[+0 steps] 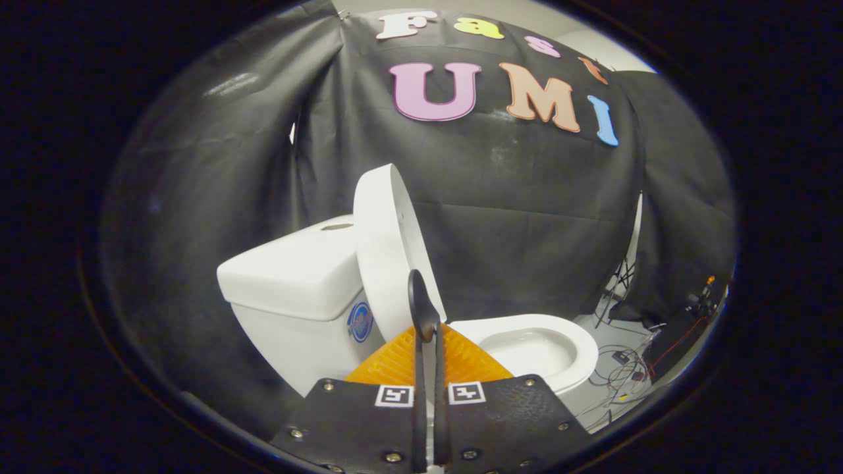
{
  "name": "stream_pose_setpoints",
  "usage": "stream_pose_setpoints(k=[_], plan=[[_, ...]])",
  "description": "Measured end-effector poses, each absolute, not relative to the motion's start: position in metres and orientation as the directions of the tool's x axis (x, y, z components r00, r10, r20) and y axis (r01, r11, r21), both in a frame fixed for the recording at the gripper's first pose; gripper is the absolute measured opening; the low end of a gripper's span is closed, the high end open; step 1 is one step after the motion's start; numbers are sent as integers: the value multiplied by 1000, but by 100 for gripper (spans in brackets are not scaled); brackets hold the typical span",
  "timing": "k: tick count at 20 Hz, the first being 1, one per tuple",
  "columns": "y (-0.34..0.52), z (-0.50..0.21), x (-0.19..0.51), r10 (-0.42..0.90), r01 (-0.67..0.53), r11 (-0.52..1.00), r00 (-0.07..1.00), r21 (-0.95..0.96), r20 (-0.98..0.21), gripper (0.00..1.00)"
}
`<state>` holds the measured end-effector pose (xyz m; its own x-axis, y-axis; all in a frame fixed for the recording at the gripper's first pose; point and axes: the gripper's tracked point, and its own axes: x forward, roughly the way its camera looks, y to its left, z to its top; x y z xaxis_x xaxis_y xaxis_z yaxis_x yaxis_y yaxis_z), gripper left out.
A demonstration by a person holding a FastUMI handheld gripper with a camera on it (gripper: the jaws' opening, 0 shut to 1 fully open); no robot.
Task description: Open the toilet lid.
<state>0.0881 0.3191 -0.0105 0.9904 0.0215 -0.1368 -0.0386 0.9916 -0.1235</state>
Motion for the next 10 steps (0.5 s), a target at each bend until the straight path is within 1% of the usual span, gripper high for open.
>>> stream_pose_setpoints(k=[3, 6, 8, 10], plan=[[321, -9, 83, 49, -70, 988, 988, -138, -147, 6], [325, 1, 75, 98, -116, 984, 985, -131, -140, 26], [320, 9, 69, 92, -118, 979, 984, -168, -153, 27], [312, 25, 61, 86, -110, 975, 988, -191, -130, 27]])
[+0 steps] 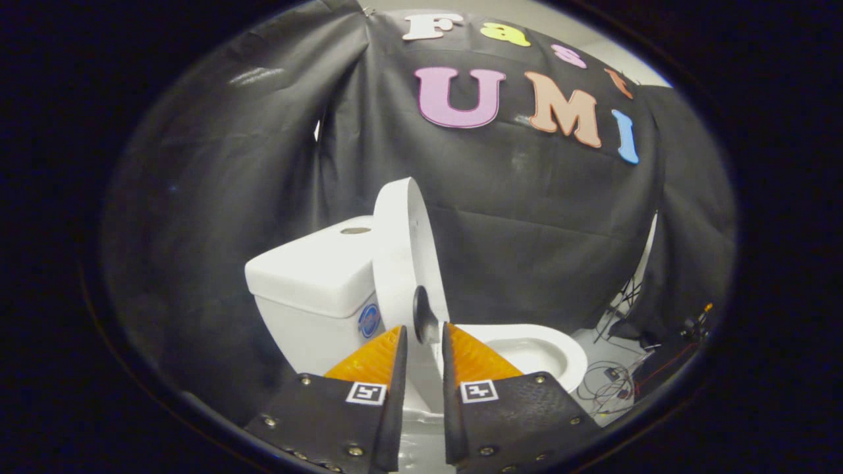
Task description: Open the toilet lid.
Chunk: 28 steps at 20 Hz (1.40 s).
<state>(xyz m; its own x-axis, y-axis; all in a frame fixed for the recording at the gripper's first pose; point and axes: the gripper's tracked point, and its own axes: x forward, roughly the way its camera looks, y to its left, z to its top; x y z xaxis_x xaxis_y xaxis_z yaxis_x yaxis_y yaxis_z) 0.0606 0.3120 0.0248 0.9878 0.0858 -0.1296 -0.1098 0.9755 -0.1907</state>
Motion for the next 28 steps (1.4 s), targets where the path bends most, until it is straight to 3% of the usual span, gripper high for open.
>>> stream_pose_setpoints(k=[3, 5, 11, 19, 28], plan=[[313, 39, 52, 109, -125, 975, 989, -185, -98, 30], [307, 49, 47, 122, -138, 973, 988, -186, -94, 40], [272, 78, 42, 109, -119, 972, 992, -201, -58, 41], [205, 117, 39, 54, -46, 989, 997, -139, 50, 96], [149, 109, 49, 25, -20, 993, 999, -116, 38, 98]])
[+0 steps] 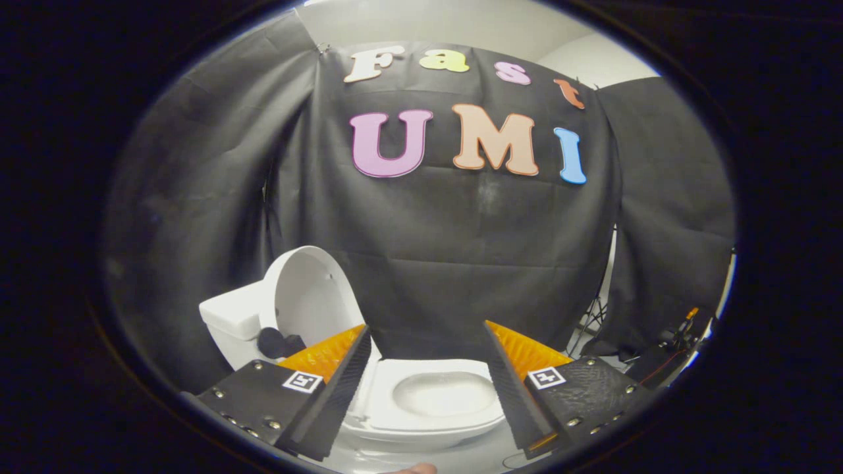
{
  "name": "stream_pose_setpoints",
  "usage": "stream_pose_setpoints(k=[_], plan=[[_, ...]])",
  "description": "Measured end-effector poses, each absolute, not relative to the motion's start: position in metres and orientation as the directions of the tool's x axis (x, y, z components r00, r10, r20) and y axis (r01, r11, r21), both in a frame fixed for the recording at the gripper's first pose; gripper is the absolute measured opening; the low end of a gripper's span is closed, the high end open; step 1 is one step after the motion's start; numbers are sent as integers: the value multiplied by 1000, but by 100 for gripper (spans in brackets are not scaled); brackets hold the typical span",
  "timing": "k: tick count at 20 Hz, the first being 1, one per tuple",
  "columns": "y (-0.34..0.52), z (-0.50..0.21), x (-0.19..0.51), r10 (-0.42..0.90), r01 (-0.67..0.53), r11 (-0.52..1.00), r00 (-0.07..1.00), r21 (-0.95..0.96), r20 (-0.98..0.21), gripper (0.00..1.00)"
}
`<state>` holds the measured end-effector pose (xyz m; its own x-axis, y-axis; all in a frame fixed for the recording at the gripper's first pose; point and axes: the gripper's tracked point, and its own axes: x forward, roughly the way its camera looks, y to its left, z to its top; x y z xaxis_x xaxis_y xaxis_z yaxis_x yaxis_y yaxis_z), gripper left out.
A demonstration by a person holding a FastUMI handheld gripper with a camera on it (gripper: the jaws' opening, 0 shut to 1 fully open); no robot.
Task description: Open the toilet lid.
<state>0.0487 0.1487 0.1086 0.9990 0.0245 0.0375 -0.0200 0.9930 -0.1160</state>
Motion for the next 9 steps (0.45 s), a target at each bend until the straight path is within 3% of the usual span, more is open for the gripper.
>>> stream_pose_setpoints(k=[9], plan=[[121, 95, 51, 62, -62, 994, 998, -92, 0, 97]])
